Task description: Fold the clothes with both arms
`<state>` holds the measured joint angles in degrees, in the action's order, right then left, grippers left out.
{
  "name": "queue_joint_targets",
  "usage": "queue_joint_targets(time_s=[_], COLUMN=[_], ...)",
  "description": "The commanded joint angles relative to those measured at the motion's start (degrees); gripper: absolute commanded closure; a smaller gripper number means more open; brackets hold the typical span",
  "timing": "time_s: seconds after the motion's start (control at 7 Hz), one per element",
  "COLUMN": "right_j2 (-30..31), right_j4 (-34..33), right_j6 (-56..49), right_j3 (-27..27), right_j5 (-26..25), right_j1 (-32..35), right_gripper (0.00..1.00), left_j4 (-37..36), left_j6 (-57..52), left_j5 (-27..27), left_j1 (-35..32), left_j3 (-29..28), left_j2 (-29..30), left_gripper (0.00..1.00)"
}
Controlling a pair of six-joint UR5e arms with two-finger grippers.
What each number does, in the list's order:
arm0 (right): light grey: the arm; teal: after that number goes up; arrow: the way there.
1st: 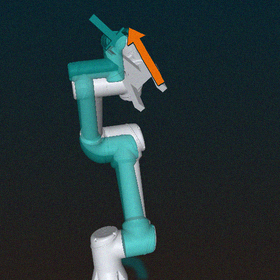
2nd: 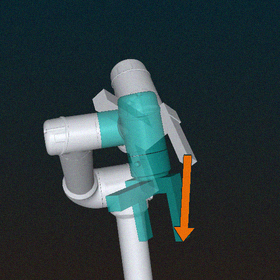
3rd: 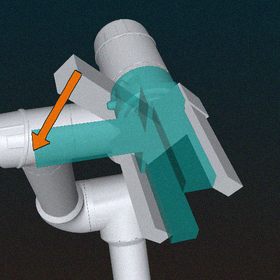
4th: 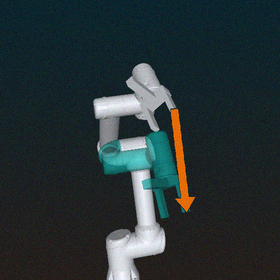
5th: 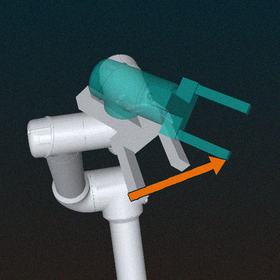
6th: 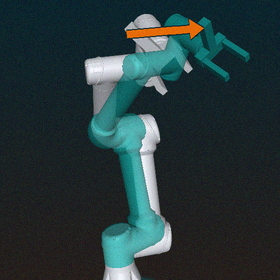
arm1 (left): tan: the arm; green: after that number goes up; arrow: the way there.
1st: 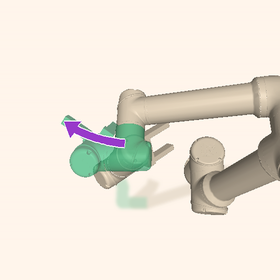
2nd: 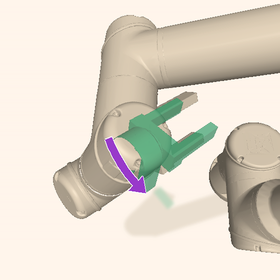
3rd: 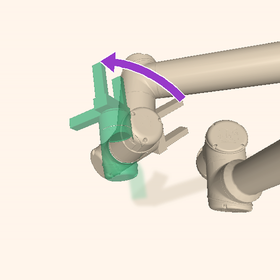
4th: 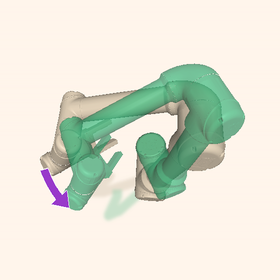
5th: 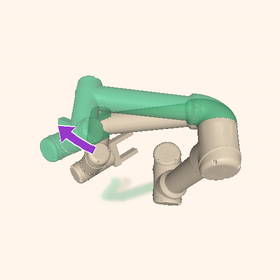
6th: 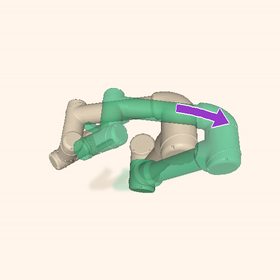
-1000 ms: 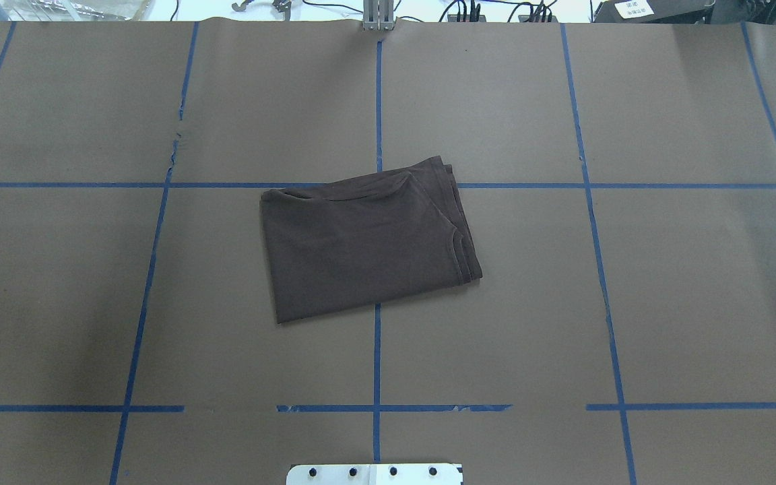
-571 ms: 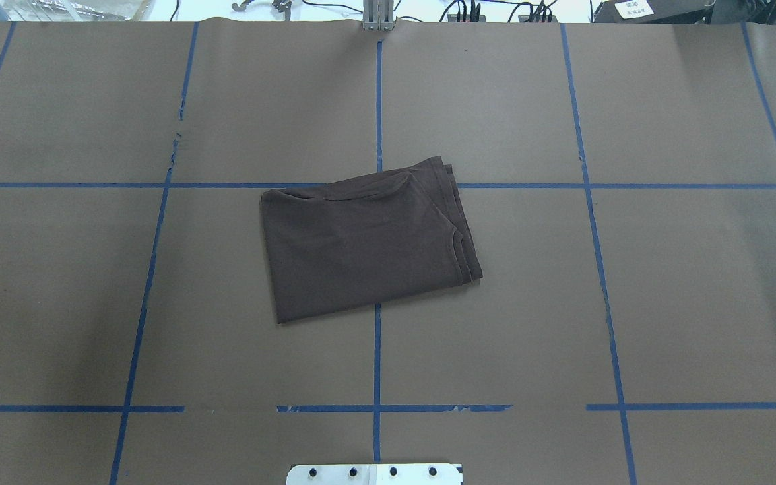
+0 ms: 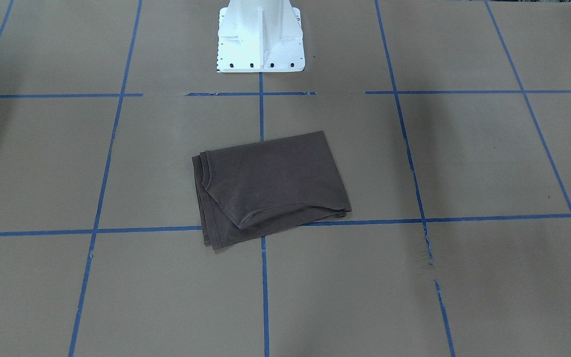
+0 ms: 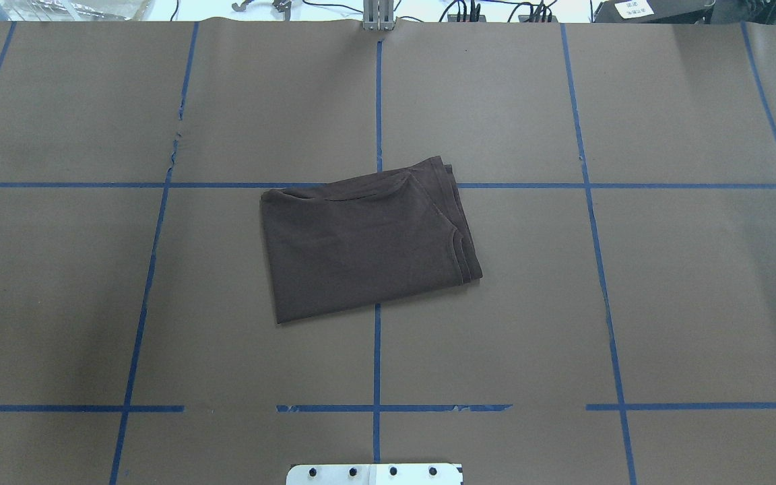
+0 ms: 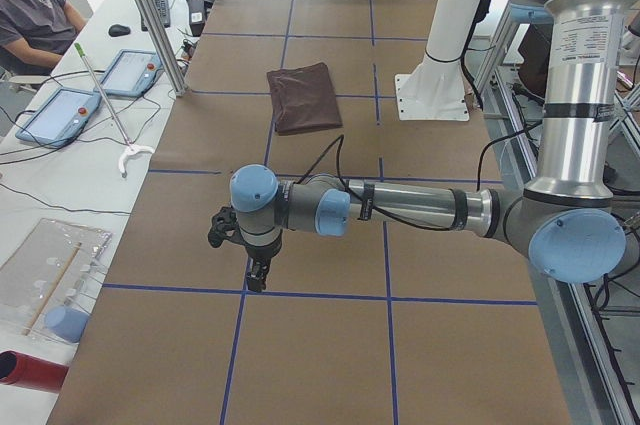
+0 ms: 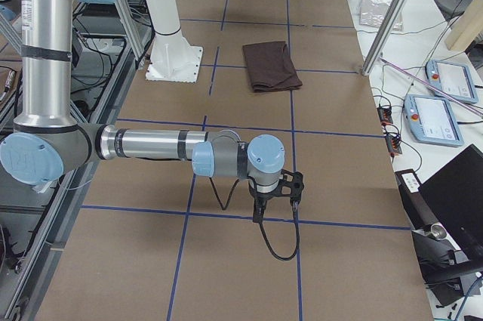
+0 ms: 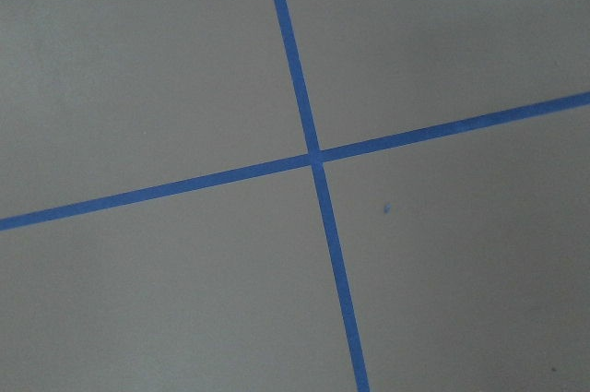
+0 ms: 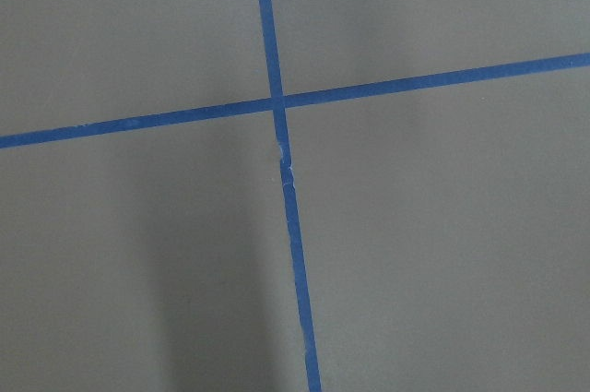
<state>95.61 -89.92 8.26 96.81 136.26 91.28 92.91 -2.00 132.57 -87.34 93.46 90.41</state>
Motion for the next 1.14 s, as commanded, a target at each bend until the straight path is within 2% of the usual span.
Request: queue_joint_targets(time_s=[0.0,1.0], right_j2=[-0.1,-0.8], right_j4=[0.0,-0.2], right_j6=[-0.3,-0.6], right_j3=[0.0,0.1], right_j5=[0.1,0.6], right_j1=[0.0,0.0], right_gripper=[0.00,0.00], left_j4=[0.1,0.2], left_j6=[3.5,3.3], left_j5=[0.1,0.1], left_j1=[0.0,0.1], left_j3=[0.0,-0.2], left_j2=[-0.1,0.0], left_gripper=[0.00,0.00])
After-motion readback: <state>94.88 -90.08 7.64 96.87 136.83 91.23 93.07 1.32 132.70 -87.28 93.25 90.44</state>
